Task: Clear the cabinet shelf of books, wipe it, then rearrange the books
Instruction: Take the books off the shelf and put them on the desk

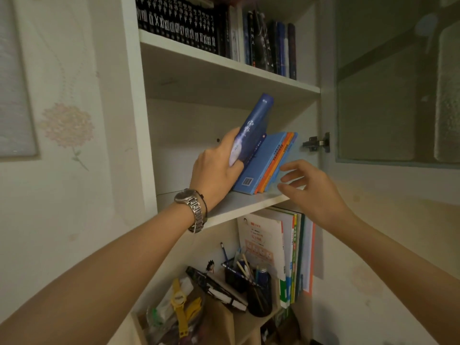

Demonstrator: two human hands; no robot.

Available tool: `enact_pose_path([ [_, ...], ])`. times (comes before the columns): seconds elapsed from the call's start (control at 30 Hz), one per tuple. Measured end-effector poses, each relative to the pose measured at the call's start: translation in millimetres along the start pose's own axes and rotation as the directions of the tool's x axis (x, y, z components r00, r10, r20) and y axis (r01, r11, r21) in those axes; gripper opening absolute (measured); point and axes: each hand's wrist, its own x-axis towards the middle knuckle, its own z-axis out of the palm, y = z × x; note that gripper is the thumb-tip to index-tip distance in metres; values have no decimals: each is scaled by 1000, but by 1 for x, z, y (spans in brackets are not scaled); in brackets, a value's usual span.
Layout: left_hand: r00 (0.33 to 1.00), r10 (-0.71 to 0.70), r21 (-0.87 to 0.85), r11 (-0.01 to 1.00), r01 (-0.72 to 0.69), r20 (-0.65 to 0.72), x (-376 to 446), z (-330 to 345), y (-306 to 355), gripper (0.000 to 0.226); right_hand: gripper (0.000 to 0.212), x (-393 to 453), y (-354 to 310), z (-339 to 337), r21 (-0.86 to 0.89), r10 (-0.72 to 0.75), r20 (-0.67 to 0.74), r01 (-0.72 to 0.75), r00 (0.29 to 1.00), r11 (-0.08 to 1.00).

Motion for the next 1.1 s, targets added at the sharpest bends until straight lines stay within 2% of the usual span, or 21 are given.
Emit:
enact_pose_path([
  [0.13,996,18,-175,984,-32,-84,0,-17,18,51,31,-2,-14,-4,73,23,3,-23,1000,997],
  [0.23,992,-13,-318,948,-28,-127,-2,-27,36,51,47,-6,-28,-9,167,28,17,-30,999,986],
  [0.4,983,-144,-567,822,53,-118,-10,-39,62,46,63,-14,-45,-25,373,50,65,-70,997,925],
  [0.5,961,-275,-702,688,185,-16,-21,-42,78,51,69,-23,-43,-35,455,108,64,-125,992,882],
  [0.63,924,-366,-833,475,284,107,-47,-39,98,54,76,-48,-36,-53,486,191,43,-187,981,854],
  [0.73,874,-410,-884,263,388,261,-75,-26,107,47,83,-80,-26,-60,493,264,33,-245,964,835],
  [0.8,832,-435,-880,161,448,344,-95,-12,111,42,86,-106,-15,-61,506,331,60,-314,942,803],
  [0.93,744,-460,-816,69,574,485,-136,15,118,42,91,-157,8,-64,495,480,117,-470,869,731],
  [1.1,614,-418,-682,-19,731,670,-186,48,126,43,79,-218,36,-68,402,611,16,-565,791,721],
])
